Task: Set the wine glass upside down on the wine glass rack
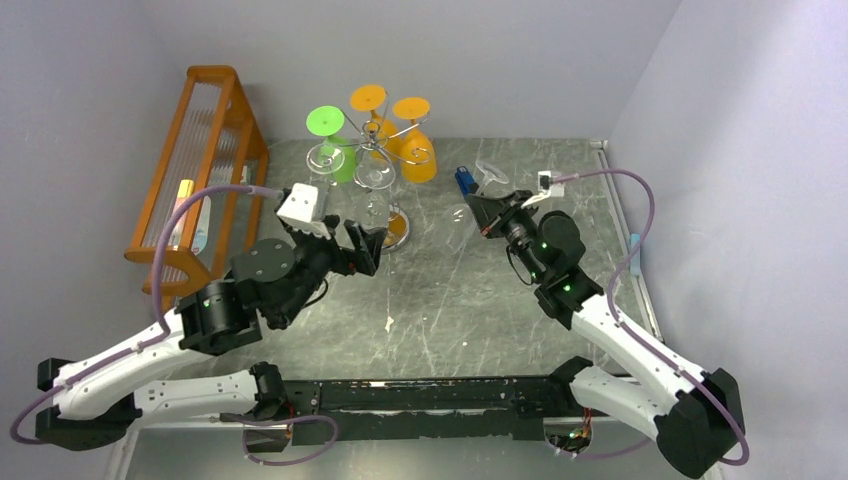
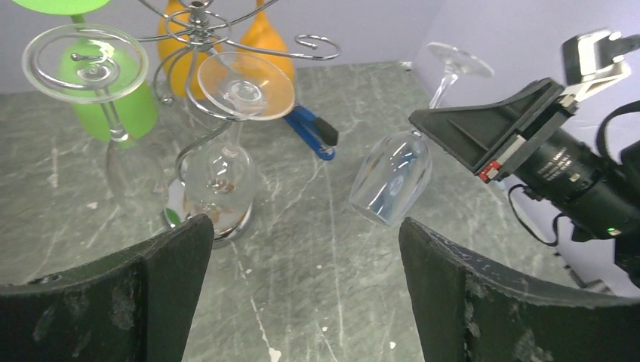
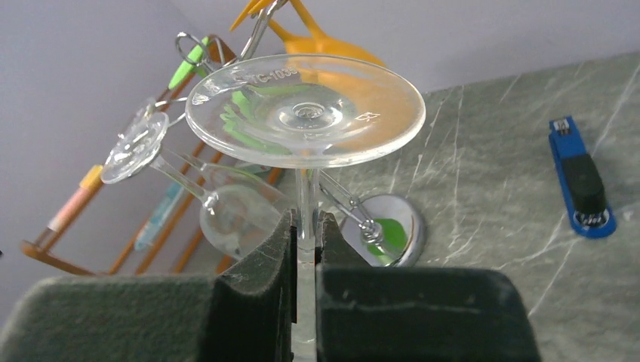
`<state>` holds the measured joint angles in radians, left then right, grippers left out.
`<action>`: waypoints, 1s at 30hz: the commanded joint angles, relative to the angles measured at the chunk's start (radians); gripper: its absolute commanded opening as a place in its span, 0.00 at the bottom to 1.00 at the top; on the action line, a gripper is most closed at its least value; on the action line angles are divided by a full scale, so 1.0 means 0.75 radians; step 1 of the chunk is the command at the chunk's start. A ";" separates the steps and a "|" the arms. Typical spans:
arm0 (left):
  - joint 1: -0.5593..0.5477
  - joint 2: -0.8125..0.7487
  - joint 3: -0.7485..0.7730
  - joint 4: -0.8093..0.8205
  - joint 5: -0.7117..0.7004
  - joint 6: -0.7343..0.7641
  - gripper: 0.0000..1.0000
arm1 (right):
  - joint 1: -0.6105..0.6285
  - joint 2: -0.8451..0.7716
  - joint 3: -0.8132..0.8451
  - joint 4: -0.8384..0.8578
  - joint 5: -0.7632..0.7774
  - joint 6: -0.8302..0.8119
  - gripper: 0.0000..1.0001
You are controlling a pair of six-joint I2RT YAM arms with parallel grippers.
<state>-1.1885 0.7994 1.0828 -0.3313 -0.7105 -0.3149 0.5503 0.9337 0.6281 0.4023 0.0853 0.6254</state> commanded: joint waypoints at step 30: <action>-0.005 0.022 0.189 -0.243 -0.114 -0.013 0.96 | -0.069 0.732 0.687 0.022 -0.659 -0.520 0.00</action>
<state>-1.1881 0.8139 1.2041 -0.4950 -0.7898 -0.3363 0.5045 1.4544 1.0725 0.4091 -0.3359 0.2443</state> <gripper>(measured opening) 0.962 0.058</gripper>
